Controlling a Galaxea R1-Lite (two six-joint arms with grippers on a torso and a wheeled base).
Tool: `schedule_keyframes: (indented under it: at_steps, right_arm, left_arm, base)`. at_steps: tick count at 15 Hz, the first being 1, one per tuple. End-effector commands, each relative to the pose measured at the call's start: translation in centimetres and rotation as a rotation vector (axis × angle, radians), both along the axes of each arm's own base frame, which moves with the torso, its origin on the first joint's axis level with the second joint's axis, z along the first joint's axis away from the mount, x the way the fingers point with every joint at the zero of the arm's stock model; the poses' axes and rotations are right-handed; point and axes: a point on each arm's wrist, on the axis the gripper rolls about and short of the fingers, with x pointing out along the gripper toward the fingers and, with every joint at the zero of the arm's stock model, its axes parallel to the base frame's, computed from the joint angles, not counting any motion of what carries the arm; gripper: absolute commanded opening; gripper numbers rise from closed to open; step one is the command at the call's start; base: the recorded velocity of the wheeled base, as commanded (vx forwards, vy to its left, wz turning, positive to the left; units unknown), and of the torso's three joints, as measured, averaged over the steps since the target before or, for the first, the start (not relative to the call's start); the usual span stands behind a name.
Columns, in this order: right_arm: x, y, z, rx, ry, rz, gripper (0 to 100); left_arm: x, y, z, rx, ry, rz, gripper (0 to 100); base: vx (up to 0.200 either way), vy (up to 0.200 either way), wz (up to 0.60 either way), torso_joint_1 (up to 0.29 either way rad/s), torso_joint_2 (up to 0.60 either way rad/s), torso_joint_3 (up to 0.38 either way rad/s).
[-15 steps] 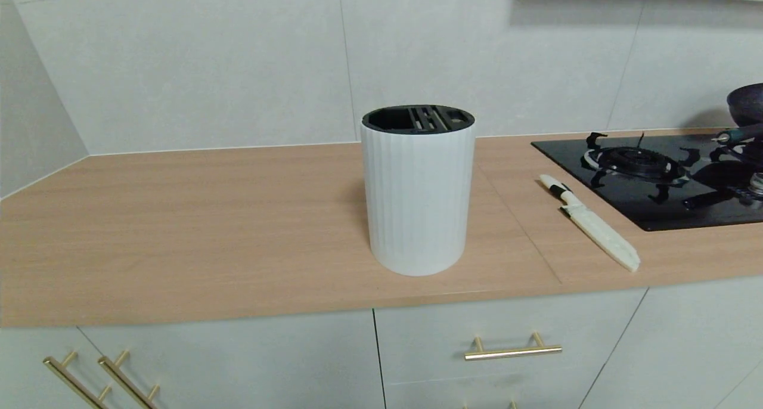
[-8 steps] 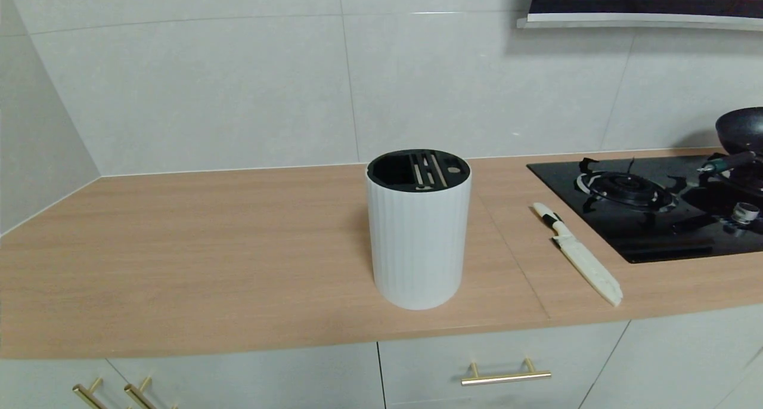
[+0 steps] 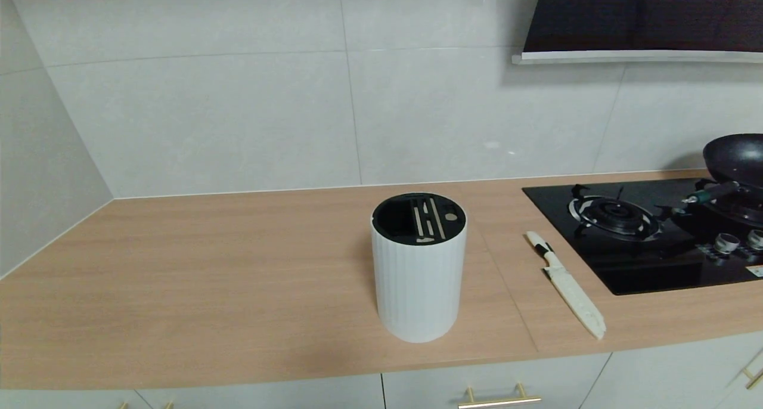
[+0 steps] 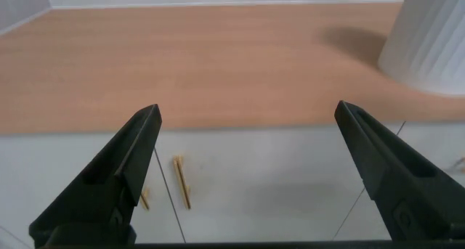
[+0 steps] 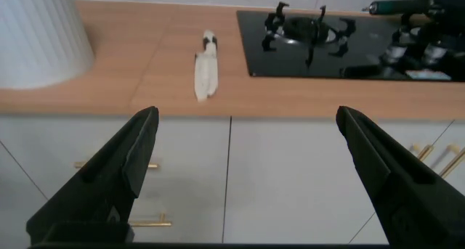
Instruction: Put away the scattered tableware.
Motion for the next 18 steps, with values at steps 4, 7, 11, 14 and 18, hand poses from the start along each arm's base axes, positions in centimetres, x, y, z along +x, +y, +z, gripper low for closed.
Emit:
schedule_keyframes:
  at_steps: [4, 7, 11, 14, 18]
  right_arm:
    - [0.01, 0.00, 0.01, 0.000, 0.001, 0.000, 100]
    - [0.01, 0.00, 0.01, 0.000, 0.001, 0.000, 100]
    - [0.01, 0.00, 0.01, 0.000, 0.001, 0.000, 100]
    - [0.01, 0.00, 0.01, -0.002, 0.001, 0.000, 100]
    - [0.01, 0.00, 0.01, 0.000, 0.001, 0.000, 100]
  left_arm:
    - [0.00, 0.00, 0.01, 0.000, -0.001, 0.000, 100]
    - [0.00, 0.00, 0.01, 0.000, -0.001, 0.000, 100]
    - [0.00, 0.00, 0.01, 0.000, -0.001, 0.000, 100]
    - [0.00, 0.00, 0.01, 0.000, -0.001, 0.000, 100]
    - [0.00, 0.00, 0.01, 0.001, -0.001, 0.000, 100]
  base:
    - [0.000, 0.000, 0.00, 0.281, -0.59, -0.311]
    - [0.000, 0.000, 0.00, 0.255, -0.52, -0.274]
    - [0.000, 0.000, 0.00, 0.189, -0.39, -0.206]
    - [0.000, 0.000, 0.00, 0.064, -0.13, -0.061]
    - [0.000, 0.000, 0.00, 0.000, 0.00, 0.000]
